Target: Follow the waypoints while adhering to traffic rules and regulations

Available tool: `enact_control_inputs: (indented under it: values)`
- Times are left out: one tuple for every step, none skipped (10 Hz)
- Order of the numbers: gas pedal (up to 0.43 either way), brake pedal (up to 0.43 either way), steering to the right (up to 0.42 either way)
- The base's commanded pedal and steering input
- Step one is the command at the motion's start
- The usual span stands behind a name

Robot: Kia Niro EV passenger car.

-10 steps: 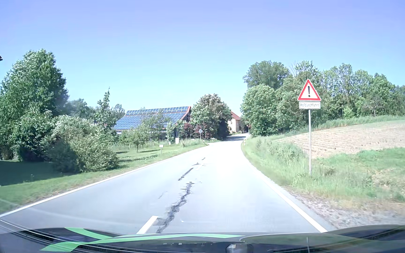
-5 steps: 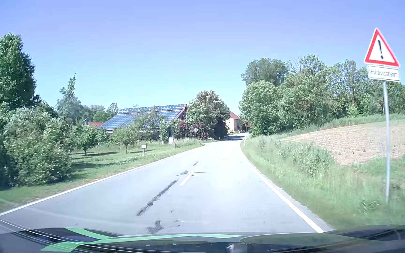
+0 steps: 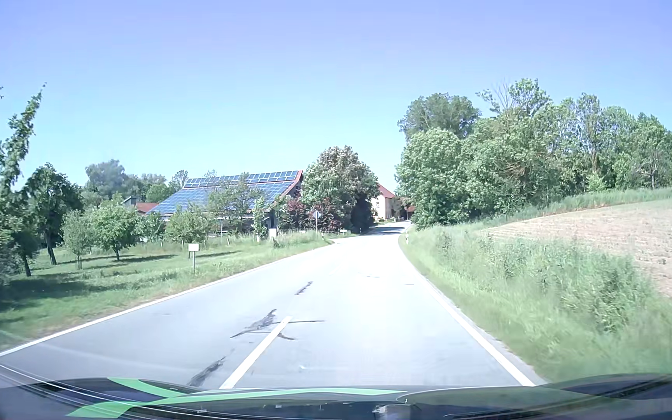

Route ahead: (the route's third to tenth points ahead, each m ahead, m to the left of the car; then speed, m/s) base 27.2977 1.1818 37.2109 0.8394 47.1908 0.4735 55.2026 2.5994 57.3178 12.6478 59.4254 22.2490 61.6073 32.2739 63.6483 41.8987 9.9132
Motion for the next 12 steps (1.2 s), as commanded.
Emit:
enact_control_inputs:
  values:
    - [0.067, 0.0, 0.005]
    - [0.059, 0.0, 0.005]
    - [0.059, 0.0, 0.005]
    - [0.039, 0.0, 0.004]
    - [0.039, 0.0, 0.004]
    - [0.039, 0.0, 0.004]
    - [0.039, 0.0, 0.003]
    - [0.039, 0.0, 0.004]
    - [0.039, 0.0, 0.004]
    - [0.039, 0.0, 0.004]
    - [0.039, 0.0, 0.006]
    - [0.028, 0.0, 0.007]
